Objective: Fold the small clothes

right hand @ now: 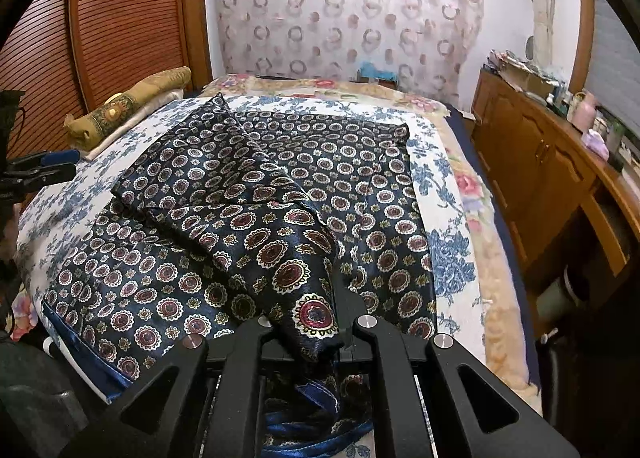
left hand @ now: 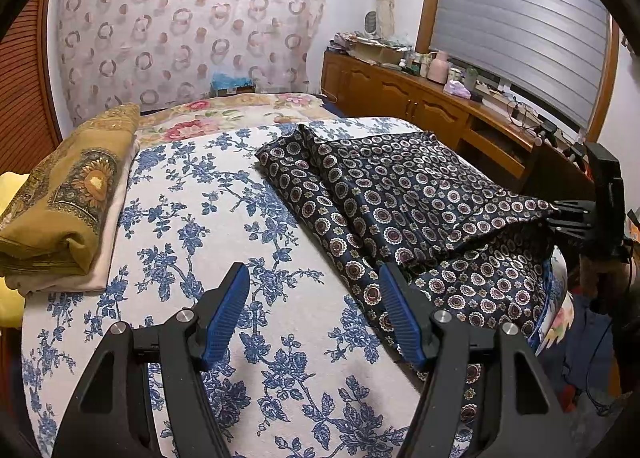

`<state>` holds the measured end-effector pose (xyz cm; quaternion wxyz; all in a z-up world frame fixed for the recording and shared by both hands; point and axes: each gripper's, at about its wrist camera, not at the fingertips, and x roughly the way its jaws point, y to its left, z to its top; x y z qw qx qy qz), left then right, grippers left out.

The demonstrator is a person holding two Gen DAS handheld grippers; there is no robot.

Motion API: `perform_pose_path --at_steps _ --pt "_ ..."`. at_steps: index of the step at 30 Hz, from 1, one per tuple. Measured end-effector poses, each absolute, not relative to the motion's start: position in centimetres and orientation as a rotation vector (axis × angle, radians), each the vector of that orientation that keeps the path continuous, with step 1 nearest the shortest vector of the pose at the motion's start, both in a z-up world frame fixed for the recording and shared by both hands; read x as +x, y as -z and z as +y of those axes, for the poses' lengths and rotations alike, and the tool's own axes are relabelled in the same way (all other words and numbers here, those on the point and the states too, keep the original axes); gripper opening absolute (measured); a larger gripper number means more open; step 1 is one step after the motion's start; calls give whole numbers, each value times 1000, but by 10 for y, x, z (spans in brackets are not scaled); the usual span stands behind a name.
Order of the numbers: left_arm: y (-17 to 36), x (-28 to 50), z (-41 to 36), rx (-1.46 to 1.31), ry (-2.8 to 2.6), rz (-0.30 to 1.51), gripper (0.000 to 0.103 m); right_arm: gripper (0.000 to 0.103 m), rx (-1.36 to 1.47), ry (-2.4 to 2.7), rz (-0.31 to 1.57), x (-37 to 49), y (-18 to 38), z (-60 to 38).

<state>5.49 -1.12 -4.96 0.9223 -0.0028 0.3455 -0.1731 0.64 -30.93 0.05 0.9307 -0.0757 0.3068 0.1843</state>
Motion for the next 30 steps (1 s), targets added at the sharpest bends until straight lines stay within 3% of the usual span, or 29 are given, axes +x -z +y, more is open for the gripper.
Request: perform_pose_path --at_steps 5,7,13,24,30 --pt "50 54 -13 -6 355 710 68 18 -203 -404 625 2 -5 -299" --pt "50 54 -13 -6 356 710 68 30 -224 -415 625 -3 -8 -294" --pt "49 54 -12 -6 351 708 68 50 -268 -441 577 -17 -27 -278" --pt "53 52 -7 -24 344 708 68 53 -330 -569 519 -10 -44 -232" --pt "53 51 -4 -29 339 707 68 53 -364 -682 610 29 -24 -196"
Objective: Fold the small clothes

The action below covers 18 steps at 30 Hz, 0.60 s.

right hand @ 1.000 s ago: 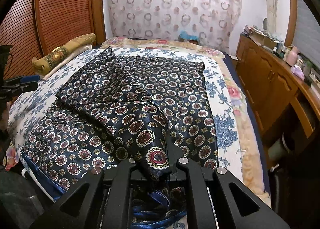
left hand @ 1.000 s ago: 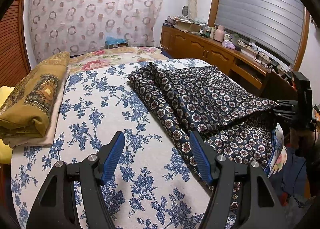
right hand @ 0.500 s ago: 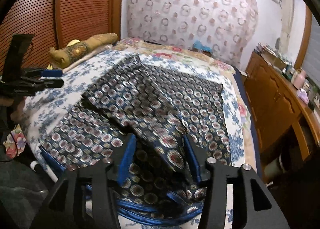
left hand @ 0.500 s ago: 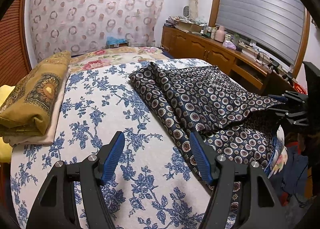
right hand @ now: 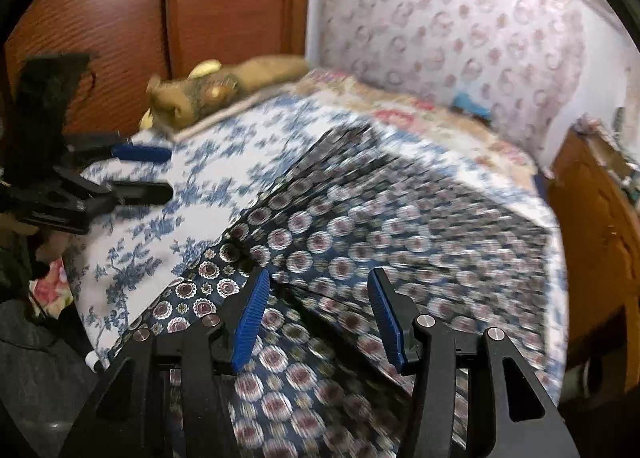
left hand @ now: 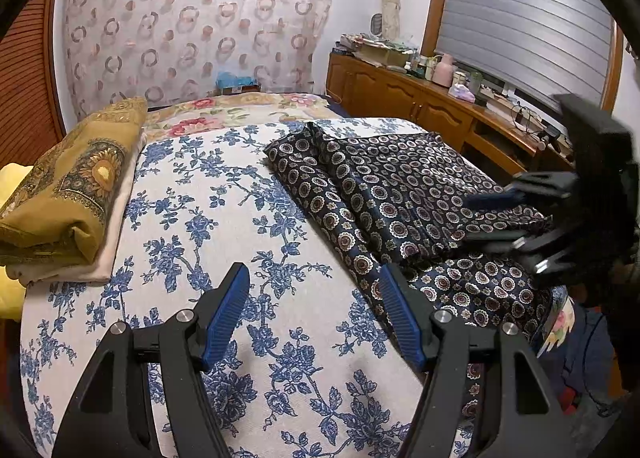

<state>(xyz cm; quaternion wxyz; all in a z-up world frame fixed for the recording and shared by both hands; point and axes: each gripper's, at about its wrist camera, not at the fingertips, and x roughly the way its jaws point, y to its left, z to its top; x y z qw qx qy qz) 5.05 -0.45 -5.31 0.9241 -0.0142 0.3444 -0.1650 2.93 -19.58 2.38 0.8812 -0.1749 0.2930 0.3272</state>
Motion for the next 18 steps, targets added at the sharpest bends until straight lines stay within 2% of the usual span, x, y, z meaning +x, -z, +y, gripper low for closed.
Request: perform_pose_path --at_steps 6,14,15,16,17,18 --pt "56 51 -1 -36 337 712 68 53 -466 -726 703 57 0 -165" --pt "66 62 -5 -22 361 742 68 52 -486 -764 702 78 6 -159" --pt "68 65 -6 -14 362 745 68 42 -487 -774 694 77 4 -163" --pt "71 70 -6 -2 356 751 68 21 -487 -787 684 76 3 -165" --pt "71 73 -6 3 353 756 68 11 -490 -792 669 77 2 -168" --pt "72 76 -6 3 354 760 68 9 -487 -795 666 76 2 -165"
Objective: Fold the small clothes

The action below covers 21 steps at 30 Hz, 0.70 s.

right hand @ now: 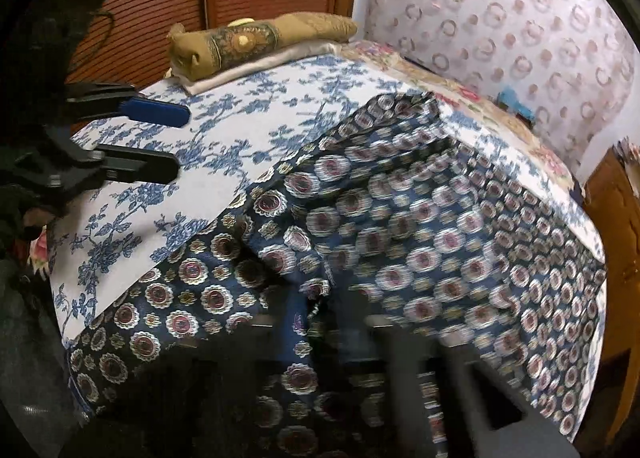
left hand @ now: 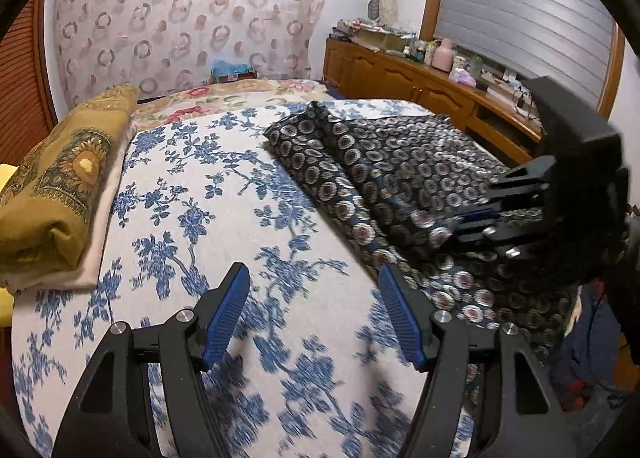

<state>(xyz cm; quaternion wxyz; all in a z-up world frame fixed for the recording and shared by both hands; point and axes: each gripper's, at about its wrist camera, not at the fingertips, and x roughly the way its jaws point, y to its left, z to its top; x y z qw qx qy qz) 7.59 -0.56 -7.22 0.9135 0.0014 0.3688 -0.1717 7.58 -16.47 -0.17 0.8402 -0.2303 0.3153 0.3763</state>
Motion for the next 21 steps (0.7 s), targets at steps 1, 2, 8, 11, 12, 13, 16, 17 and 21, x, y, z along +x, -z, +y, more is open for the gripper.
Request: perform_pose_path --at_steps 1,2,8,11,12,13,16,17,21 --pt "73 80 -5 -1 356 763 68 8 -465 -806 668 79 -1 -168" --pt "72 85 -4 -7 358 767 68 8 -449 -809 661 81 -2 -171" --pt "74 111 -7 5 373 782 68 8 -349 -756 556 94 -33 -210" --pt "76 127 -12 13 384 803 68 8 -296 -703 536 111 -44 -233" --pt "75 132 -14 9 394 808 68 8 -279 -682 535 120 -47 -242" --pt "74 136 -16 8 402 811 68 8 -268 -667 536 125 -49 -248" --pt "70 150 -26 21 417 814 68 8 -230 -614 562 152 -49 -267" --pt "69 155 -31 30 420 815 68 8 -224 -595 582 163 -47 -272" --pt "68 174 -46 47 435 829 68 16 -206 -557 628 192 -40 -283"
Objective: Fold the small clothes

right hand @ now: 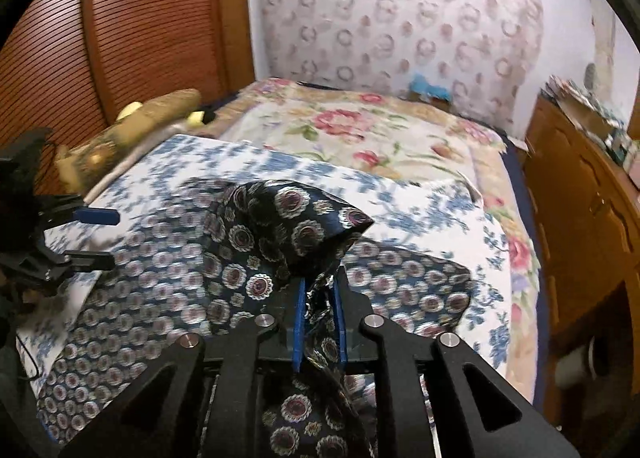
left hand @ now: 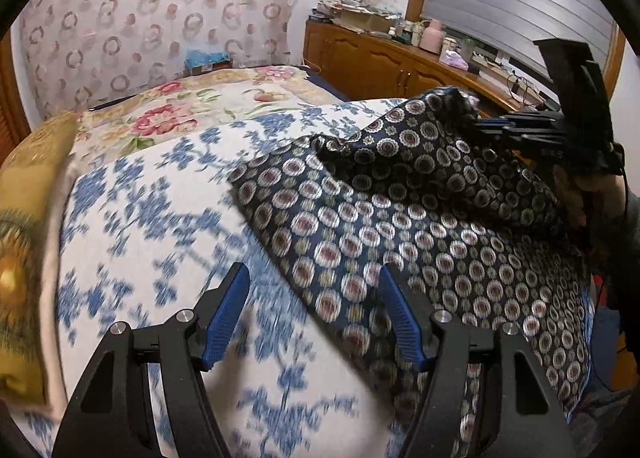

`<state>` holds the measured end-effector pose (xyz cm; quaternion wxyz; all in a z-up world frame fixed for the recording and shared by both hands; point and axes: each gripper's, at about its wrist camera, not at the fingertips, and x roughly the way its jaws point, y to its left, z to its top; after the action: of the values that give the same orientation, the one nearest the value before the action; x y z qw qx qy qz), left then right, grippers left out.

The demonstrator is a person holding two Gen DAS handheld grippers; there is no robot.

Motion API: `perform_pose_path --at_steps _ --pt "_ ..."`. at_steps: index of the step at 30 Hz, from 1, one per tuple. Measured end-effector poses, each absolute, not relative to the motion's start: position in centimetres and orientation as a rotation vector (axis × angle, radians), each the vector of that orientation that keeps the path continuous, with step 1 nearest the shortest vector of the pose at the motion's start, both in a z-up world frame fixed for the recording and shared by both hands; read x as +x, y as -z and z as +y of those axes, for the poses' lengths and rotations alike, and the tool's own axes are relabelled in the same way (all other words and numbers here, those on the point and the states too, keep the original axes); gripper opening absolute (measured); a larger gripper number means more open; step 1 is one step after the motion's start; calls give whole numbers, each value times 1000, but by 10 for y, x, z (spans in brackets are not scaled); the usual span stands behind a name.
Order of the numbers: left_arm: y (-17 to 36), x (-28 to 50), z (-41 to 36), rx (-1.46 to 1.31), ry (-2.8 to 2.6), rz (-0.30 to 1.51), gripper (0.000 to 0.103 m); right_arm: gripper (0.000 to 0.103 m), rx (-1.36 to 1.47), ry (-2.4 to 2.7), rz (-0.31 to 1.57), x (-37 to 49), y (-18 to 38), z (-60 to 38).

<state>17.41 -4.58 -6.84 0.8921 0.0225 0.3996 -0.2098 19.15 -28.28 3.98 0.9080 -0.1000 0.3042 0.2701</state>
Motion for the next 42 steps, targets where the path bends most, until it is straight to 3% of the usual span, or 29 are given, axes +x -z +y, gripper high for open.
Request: perform_pose_path --at_steps 7,9,20,22,27,38,39,41,42 --pt "77 192 -63 67 452 867 68 16 -138 -635 657 219 -40 -289" --pt "79 193 -64 68 452 876 68 6 -162 -696 660 224 -40 -292" --pt "79 191 -64 65 453 879 68 7 -198 -444 632 238 -34 -310" --pt "78 189 -65 72 451 877 68 20 -230 -421 645 239 -31 -305" --pt "79 188 -66 71 451 877 68 41 -264 -395 652 241 -34 -293" --pt "85 185 -76 131 439 878 73 42 -206 -430 681 277 -35 -295" --pt "85 185 -77 138 438 878 74 42 -197 -441 687 283 -33 -296" --pt "85 185 -79 147 440 880 76 31 -180 -477 702 293 -28 -297" --pt "85 185 -79 149 439 880 76 15 -175 -495 706 297 -26 -297"
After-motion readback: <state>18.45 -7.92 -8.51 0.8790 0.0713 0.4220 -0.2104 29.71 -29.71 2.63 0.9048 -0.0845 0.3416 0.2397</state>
